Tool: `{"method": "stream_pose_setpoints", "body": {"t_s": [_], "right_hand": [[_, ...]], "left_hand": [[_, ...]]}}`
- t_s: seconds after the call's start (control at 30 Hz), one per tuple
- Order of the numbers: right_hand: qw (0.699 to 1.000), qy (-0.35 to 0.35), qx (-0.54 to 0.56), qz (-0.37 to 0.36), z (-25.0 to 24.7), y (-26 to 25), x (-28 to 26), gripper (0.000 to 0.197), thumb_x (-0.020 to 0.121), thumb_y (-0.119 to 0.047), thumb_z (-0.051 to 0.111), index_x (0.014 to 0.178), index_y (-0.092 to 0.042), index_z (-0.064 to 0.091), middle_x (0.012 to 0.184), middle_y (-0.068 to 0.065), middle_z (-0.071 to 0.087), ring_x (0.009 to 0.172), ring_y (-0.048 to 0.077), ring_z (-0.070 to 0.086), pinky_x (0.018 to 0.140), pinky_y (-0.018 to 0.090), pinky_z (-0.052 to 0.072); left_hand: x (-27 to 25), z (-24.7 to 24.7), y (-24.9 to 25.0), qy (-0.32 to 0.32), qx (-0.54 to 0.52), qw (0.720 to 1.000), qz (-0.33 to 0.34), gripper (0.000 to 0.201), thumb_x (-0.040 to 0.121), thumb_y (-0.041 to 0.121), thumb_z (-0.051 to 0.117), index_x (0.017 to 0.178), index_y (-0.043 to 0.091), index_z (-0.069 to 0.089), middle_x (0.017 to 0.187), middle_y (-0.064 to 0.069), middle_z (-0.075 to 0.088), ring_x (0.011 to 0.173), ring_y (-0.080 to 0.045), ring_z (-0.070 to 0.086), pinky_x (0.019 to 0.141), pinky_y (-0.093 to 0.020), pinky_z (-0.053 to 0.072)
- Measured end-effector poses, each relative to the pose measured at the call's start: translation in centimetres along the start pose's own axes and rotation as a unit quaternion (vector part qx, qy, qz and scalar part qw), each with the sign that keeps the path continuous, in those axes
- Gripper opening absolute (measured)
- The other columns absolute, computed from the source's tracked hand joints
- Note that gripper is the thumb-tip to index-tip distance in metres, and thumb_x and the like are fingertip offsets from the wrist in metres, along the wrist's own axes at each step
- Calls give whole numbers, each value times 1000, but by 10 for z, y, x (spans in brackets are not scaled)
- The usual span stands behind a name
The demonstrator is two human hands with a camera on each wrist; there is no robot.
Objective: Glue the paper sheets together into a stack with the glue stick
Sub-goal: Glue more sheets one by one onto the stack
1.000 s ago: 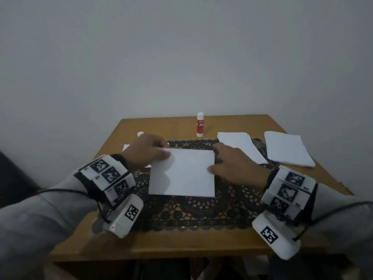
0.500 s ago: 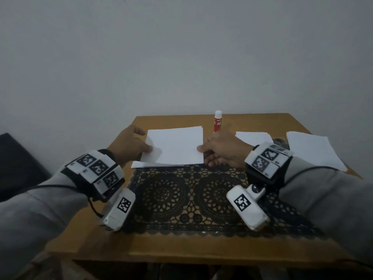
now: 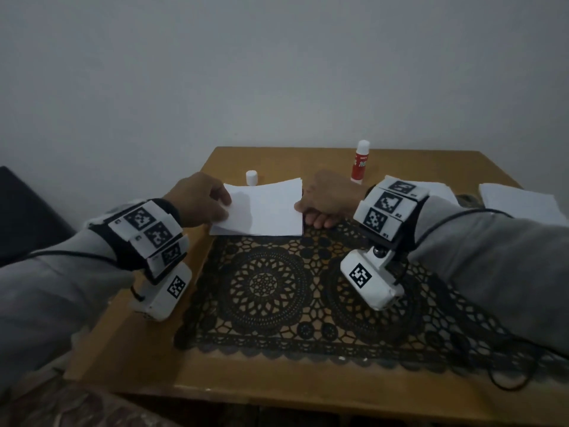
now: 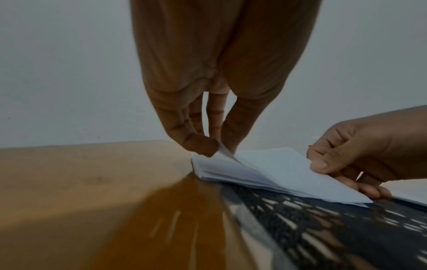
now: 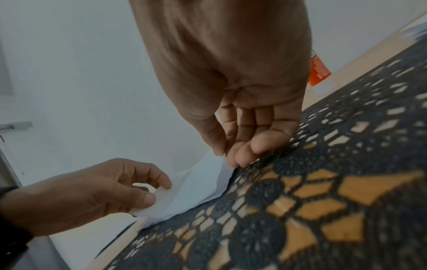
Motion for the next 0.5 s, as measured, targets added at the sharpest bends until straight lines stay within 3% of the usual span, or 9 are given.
{"method": "stream_pose_setpoints", "body": {"t_s": [0.2, 0.33, 0.43, 0.5], "right_hand": [[999, 31, -36, -21, 4, 5, 3, 24, 92, -22, 66, 90, 2, 64, 70, 10, 70, 47, 16, 59, 49, 26, 52], [997, 39, -41, -50, -7, 11, -12, 26, 93, -21, 63, 87, 4, 67, 74, 13, 71, 53, 19, 62, 54, 30, 53], [987, 88, -75, -113, -26, 24, -34, 21, 93, -18, 61, 80, -2, 67, 68, 8, 69, 53, 15, 61, 54, 26, 51], [964, 148, -157, -155, -43, 37, -49, 19, 90, -17, 61, 74, -8, 64, 66, 2, 64, 56, 12, 56, 55, 23, 44]], "left_hand": [[1, 6, 1, -45, 52, 997, -18, 24, 77, 20, 76, 100, 18, 67, 98, -2, 54, 95, -21, 53, 77, -29, 40], [-5, 6, 4, -40, 65, 997, -17, 25, 84, 24, 70, 107, 17, 67, 106, -2, 51, 103, -20, 50, 83, -29, 38], [-11, 6, 12, -52, 94, 994, -8, 28, 88, 25, 65, 114, 15, 64, 116, -6, 54, 108, -21, 49, 85, -27, 35], [-16, 4, 20, -47, 112, 993, 7, 29, 89, 25, 63, 115, 14, 62, 124, -7, 54, 113, -22, 49, 85, -25, 34]]}}
Point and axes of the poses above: each hand's wrist, its own x-axis towards the middle knuckle, its own z-axis out of the palm, y = z × x, the point moved 2 cm from there along x, towards the middle knuckle
